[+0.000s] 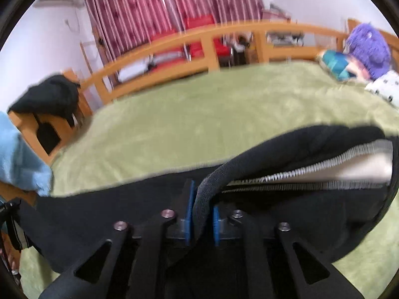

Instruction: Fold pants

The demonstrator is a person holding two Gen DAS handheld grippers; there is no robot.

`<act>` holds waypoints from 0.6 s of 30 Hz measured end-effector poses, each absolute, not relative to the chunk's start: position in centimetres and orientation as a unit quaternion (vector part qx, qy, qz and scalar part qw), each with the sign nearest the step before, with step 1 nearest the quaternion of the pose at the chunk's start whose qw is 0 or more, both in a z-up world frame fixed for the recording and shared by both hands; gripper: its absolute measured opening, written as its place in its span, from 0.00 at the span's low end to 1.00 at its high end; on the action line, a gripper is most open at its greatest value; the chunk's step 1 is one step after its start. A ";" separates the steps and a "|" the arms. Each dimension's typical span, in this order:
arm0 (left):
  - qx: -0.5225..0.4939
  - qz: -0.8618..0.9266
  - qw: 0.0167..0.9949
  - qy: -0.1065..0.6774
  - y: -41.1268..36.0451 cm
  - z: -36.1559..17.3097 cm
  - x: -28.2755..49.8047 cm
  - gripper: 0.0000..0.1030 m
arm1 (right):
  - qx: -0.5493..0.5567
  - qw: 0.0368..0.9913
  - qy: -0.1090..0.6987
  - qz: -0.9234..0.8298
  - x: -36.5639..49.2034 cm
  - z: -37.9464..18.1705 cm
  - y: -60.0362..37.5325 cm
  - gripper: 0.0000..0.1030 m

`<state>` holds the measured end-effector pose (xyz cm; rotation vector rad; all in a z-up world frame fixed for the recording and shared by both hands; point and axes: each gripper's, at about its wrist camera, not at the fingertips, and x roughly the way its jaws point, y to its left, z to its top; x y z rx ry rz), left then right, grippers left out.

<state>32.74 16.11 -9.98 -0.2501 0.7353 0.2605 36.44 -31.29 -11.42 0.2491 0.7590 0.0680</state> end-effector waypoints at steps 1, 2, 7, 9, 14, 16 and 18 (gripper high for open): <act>-0.113 0.128 0.915 0.365 15.6 -10.5 32.9 0.55 | 0.121 0.916 0.381 0.033 36.6 -12.4 -31.1 0.28; -0.106 0.128 0.917 0.362 15.1 -10.7 32.6 0.68 | 0.120 0.914 0.387 0.037 36.4 -12.9 -31.0 0.37; -0.095 0.135 0.926 0.340 14.1 -9.6 28.7 0.82 | 0.110 0.920 0.374 0.034 32.5 -12.6 -31.1 0.56; -0.106 0.131 0.926 0.339 14.4 -9.2 27.2 0.84 | 0.103 0.923 0.370 0.022 30.2 -12.1 -31.5 0.61; -0.137 0.129 0.908 0.373 15.3 -11.5 23.1 0.87 | 0.147 0.911 0.385 -0.018 25.1 -13.3 -34.3 0.68; -0.153 0.121 0.900 0.389 15.4 -13.5 22.0 0.87 | 0.169 0.902 0.395 -0.035 23.5 -15.1 -35.5 0.69; -0.168 0.122 0.888 0.410 15.5 -16.1 21.3 0.87 | 0.187 0.888 0.417 -0.046 23.1 -17.4 -36.5 0.69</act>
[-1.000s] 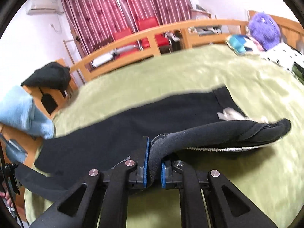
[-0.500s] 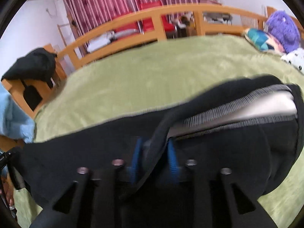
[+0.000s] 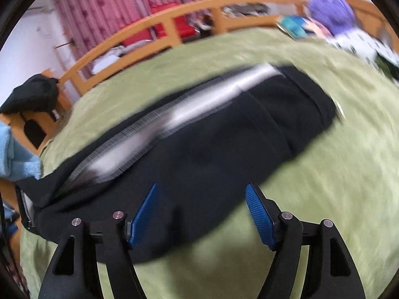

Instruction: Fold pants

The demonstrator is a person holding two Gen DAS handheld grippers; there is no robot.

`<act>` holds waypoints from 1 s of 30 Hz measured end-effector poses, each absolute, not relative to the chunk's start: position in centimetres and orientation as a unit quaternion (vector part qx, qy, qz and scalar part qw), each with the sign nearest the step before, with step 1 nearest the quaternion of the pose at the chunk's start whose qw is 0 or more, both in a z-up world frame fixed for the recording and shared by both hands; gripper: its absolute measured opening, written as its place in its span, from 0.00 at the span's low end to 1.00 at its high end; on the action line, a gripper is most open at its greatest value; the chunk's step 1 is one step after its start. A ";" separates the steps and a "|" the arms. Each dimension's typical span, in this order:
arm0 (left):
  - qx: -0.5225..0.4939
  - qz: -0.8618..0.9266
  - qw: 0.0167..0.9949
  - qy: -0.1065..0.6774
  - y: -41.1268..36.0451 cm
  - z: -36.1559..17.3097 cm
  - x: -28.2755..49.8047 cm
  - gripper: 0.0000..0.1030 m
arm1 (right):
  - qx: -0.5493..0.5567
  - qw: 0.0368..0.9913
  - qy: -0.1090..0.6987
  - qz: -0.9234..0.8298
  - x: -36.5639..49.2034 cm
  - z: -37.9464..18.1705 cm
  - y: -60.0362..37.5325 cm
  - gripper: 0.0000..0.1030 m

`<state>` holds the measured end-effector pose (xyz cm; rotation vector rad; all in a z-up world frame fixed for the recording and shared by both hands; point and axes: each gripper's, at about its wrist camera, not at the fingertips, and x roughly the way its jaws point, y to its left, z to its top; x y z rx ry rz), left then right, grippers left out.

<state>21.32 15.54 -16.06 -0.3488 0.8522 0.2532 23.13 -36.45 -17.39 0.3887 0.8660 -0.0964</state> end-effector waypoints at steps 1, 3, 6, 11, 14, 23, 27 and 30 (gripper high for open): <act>-0.172 0.122 0.885 0.414 15.6 -16.9 21.3 0.87 | 0.194 0.883 0.425 -0.048 23.2 -18.0 -36.8 0.69; -0.187 0.122 0.877 0.424 16.0 -18.5 21.5 0.87 | 0.214 0.874 0.433 -0.050 23.6 -19.6 -38.0 0.69; -0.212 0.102 0.873 0.428 16.5 -20.0 23.2 0.87 | 0.243 0.871 0.424 -0.043 24.6 -20.3 -39.2 0.70; -0.283 0.084 0.866 0.403 18.0 -21.4 25.9 0.87 | 0.267 0.869 0.414 -0.058 28.9 -21.1 -41.0 0.71; -0.305 0.099 0.857 0.404 18.5 -21.6 27.4 0.87 | 0.270 0.871 0.405 -0.061 31.0 -21.2 -41.2 0.79; -0.273 0.109 0.865 0.406 17.6 -19.6 26.1 0.16 | 0.277 0.886 0.367 -0.062 31.6 -19.4 -40.9 0.12; -0.291 0.095 0.863 0.401 17.6 -17.9 22.6 0.14 | 0.314 0.877 0.359 -0.060 28.6 -17.3 -42.2 0.11; -0.287 0.084 0.862 0.410 15.9 -16.9 18.6 0.14 | 0.285 0.883 0.364 -0.076 24.2 -15.2 -42.7 0.11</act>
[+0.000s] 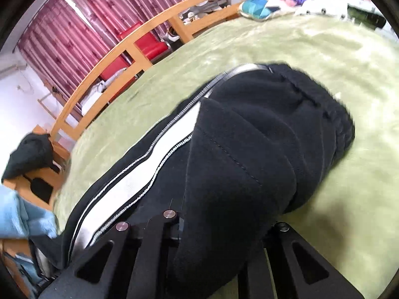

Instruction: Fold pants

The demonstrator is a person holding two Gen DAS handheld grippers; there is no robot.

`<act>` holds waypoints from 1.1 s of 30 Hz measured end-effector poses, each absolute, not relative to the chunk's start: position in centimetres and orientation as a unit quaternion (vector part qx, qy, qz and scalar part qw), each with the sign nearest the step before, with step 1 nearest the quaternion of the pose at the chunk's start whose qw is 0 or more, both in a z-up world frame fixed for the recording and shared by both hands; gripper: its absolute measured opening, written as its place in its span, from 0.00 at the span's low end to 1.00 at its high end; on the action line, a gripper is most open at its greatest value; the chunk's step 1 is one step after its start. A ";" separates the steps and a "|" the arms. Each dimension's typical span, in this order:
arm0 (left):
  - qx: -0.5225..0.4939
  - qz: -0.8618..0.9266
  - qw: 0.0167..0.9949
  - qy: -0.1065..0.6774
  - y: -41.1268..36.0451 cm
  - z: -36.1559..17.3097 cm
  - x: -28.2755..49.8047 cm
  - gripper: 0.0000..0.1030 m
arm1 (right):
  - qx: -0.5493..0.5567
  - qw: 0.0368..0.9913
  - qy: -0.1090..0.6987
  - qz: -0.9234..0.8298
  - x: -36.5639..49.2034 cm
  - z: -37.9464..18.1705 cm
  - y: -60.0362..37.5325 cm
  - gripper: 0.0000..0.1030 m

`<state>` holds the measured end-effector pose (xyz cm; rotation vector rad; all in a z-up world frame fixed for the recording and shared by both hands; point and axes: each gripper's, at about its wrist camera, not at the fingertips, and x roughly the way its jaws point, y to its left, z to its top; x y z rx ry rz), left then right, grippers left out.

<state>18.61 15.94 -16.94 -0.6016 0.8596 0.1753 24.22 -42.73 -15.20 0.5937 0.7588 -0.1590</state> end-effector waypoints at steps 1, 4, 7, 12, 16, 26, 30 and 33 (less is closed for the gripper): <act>-0.284 0.080 0.861 0.415 15.2 -16.8 17.1 0.14 | 0.279 0.883 0.367 -0.081 22.6 -14.7 -43.2 0.11; -0.278 0.061 0.854 0.436 12.9 -16.6 11.4 0.14 | 0.275 0.881 0.374 -0.092 16.5 -13.9 -45.4 0.11; -0.266 0.036 0.850 0.454 10.5 -16.8 6.7 0.14 | 0.256 0.878 0.390 -0.106 11.2 -13.4 -48.0 0.11; -0.255 0.000 0.850 0.460 8.0 -16.7 1.6 0.19 | 0.233 0.861 0.436 -0.120 3.8 -14.0 -51.8 0.15; -0.211 0.013 0.853 0.478 8.0 -15.9 0.4 0.29 | 0.228 0.841 0.478 -0.115 1.8 -14.4 -52.1 0.29; -0.168 0.041 0.898 0.404 10.2 -13.2 -2.3 0.68 | 0.193 0.901 0.374 -0.107 -5.7 -9.5 -47.6 0.58; -0.160 0.053 0.903 0.396 10.4 -13.9 -0.9 0.64 | 0.191 0.913 0.353 -0.079 -4.8 -9.3 -44.7 0.58; -0.165 0.045 0.907 0.386 10.7 -13.8 0.3 0.30 | 0.197 0.911 0.357 -0.062 -4.2 -10.2 -43.6 0.58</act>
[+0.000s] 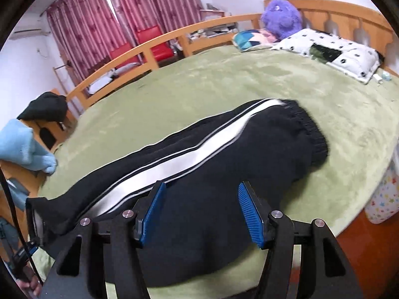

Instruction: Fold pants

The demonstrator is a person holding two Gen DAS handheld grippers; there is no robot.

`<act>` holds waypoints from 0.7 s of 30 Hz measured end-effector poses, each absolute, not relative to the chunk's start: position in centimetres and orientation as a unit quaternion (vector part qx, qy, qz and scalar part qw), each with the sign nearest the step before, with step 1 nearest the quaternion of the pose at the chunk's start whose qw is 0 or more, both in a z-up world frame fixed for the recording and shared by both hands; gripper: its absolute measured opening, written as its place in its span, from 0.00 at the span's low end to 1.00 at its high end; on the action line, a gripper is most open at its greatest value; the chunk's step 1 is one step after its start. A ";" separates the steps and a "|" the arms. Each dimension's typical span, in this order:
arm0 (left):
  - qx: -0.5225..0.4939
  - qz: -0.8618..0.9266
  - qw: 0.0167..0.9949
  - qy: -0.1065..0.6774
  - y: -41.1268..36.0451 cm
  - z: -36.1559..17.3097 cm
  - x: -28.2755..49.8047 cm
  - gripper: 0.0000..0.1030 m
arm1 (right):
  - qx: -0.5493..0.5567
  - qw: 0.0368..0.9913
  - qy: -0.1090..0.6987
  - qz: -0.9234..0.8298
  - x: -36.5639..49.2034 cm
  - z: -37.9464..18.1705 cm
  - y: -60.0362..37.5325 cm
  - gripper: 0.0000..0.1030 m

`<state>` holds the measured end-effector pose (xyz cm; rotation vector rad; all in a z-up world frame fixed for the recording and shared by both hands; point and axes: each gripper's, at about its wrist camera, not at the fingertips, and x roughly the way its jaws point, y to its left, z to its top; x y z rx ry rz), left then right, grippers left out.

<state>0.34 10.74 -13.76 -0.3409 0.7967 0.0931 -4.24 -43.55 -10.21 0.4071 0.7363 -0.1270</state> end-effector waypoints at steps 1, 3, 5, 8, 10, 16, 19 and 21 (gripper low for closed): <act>-0.167 0.042 0.907 0.384 10.9 -13.5 0.8 0.28 | 0.197 0.908 0.365 -0.055 -3.7 -10.8 -42.9 0.58; -0.160 0.054 0.913 0.371 11.5 -12.5 2.3 0.21 | 0.190 0.906 0.376 -0.049 -3.2 -11.7 -42.0 0.58; -0.142 0.077 0.922 0.353 12.1 -11.1 4.0 0.21 | 0.178 0.904 0.385 -0.045 -2.4 -12.6 -41.2 0.58; -0.132 0.105 0.928 0.332 13.4 -9.9 6.5 0.20 | 0.166 0.905 0.390 -0.039 -1.5 -13.6 -40.1 0.58; -0.131 0.118 0.928 0.329 14.2 -9.9 8.1 0.20 | 0.158 0.906 0.391 -0.034 -0.8 -14.2 -39.4 0.58; -0.150 0.139 0.923 0.326 17.0 -10.4 12.1 0.20 | 0.148 0.898 0.412 -0.048 1.0 -15.8 -38.8 0.58; -0.150 0.131 0.917 0.347 17.3 -11.2 13.7 0.31 | 0.153 0.891 0.424 -0.054 1.6 -16.5 -38.8 0.58; -0.137 0.147 0.910 0.362 17.3 -11.4 13.7 0.64 | 0.155 0.888 0.429 -0.053 1.8 -16.8 -38.2 0.58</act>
